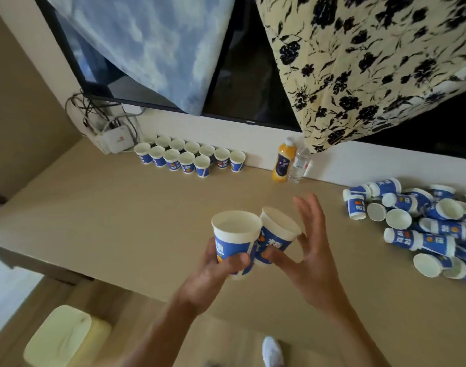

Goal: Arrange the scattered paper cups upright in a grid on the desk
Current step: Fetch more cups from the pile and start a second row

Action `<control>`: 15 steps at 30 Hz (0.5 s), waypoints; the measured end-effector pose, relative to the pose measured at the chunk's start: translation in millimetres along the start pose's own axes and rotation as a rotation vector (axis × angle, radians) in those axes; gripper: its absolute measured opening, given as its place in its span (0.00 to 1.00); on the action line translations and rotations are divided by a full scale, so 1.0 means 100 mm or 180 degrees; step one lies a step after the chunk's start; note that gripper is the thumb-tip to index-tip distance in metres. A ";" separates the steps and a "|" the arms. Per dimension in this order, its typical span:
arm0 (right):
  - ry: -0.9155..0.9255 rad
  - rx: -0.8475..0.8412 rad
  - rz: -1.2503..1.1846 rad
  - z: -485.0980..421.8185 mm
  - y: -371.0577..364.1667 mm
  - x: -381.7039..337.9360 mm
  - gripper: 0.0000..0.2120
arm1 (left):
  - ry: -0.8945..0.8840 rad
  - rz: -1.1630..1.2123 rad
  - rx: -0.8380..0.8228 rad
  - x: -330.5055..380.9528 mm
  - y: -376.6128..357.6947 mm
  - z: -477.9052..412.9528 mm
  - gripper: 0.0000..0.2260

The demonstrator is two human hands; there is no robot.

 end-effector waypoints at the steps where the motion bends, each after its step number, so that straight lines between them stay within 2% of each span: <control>1: -0.0171 -0.0042 -0.0162 0.02 -0.06 0.02 0.54 | -0.0052 0.0037 -0.0062 0.02 0.04 0.04 0.23; 3: -0.0460 -0.0111 -0.0397 0.05 -0.16 0.08 0.53 | -0.0098 0.0089 -0.0105 0.03 0.12 0.10 0.25; 7: -0.0533 0.0085 -0.0450 0.04 -0.25 0.09 0.45 | -0.0103 -0.0129 -0.0087 0.01 0.25 0.06 0.28; 10: -0.0556 0.0245 -0.0564 -0.09 -0.21 0.14 0.37 | -0.0126 -0.0448 0.0130 -0.05 0.33 -0.07 0.37; 15: -0.0775 0.0348 -0.0698 -0.47 -0.17 0.42 0.32 | -0.0029 -0.0707 0.0771 -0.07 0.51 -0.38 0.26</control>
Point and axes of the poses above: each hand's wrist, its own z-axis away from the middle knuckle, its own y-axis out of the back of the hand, x = y × z, the point moved 3 cm from there along -z, towards the middle knuckle, and after that the axes turned 1 degree about x, right-handed, at the moved point
